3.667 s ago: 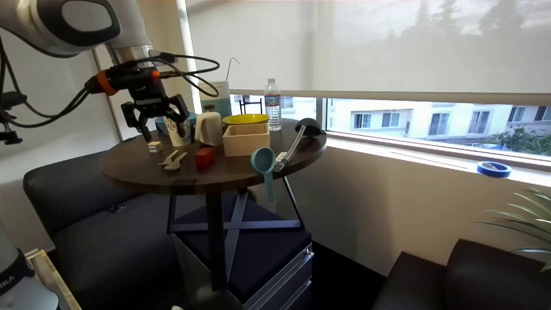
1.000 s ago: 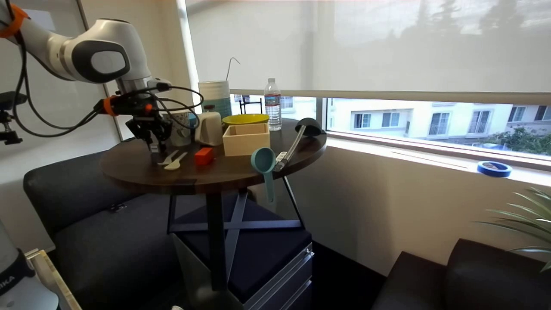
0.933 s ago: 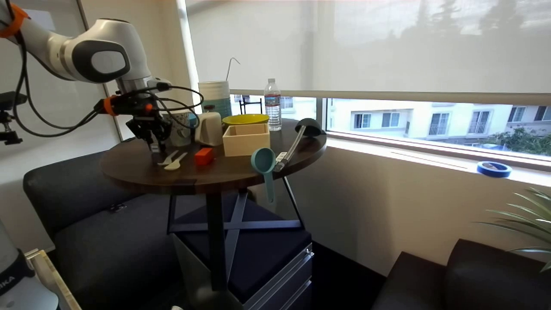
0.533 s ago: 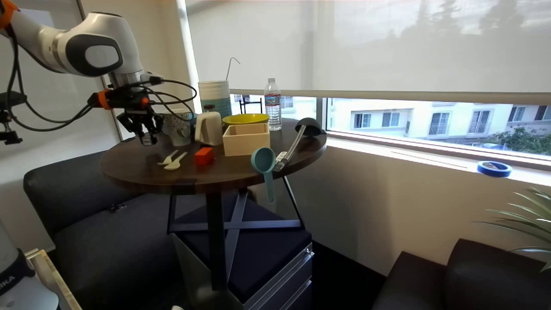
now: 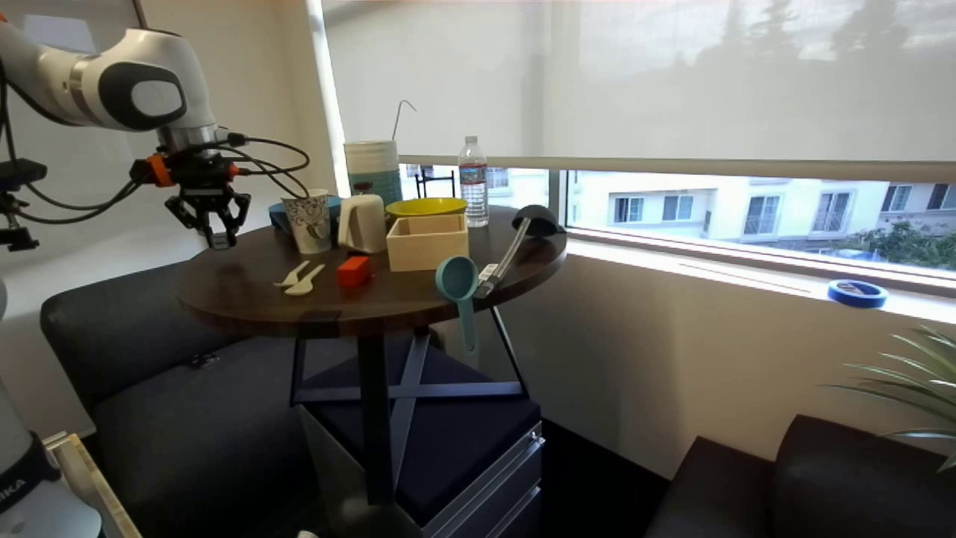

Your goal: Move the white dice to the left and cover it with a styrofoam cup

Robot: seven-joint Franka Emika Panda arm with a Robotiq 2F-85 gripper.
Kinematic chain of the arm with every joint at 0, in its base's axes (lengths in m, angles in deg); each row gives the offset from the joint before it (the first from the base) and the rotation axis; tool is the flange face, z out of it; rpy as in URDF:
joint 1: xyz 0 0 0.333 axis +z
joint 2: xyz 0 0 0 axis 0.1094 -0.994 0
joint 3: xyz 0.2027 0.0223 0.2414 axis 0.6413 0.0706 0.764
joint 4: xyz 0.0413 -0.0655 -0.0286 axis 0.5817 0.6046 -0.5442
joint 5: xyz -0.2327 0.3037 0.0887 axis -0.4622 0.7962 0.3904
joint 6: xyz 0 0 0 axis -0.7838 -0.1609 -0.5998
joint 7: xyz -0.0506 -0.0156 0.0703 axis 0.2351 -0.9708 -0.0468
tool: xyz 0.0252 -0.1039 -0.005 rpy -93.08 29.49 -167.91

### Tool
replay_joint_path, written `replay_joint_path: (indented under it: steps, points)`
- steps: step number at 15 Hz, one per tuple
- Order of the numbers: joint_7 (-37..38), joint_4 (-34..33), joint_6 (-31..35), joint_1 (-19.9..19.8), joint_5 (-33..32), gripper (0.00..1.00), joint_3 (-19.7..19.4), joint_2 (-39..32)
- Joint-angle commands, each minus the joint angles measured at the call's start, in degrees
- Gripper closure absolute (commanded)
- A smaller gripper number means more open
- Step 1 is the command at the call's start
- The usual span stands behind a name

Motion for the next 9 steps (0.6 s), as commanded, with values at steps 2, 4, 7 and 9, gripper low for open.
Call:
replay_joint_path:
  steps: [2, 4, 7, 9]
  points:
    - [-4.2, -5.8, 0.4, -1.7, -0.9, 0.92, 1.3, -8.5]
    - [-5.2, -7.5, 0.5, -2.5, -0.9, 0.92, 1.7, -10.6]
    - [-4.8, -9.7, -1.7, -4.3, -0.8, 0.4, 2.2, -11.7]
    - [-5.2, -10.1, -2.1, -5.0, 0.1, 0.28, 2.3, -9.7]
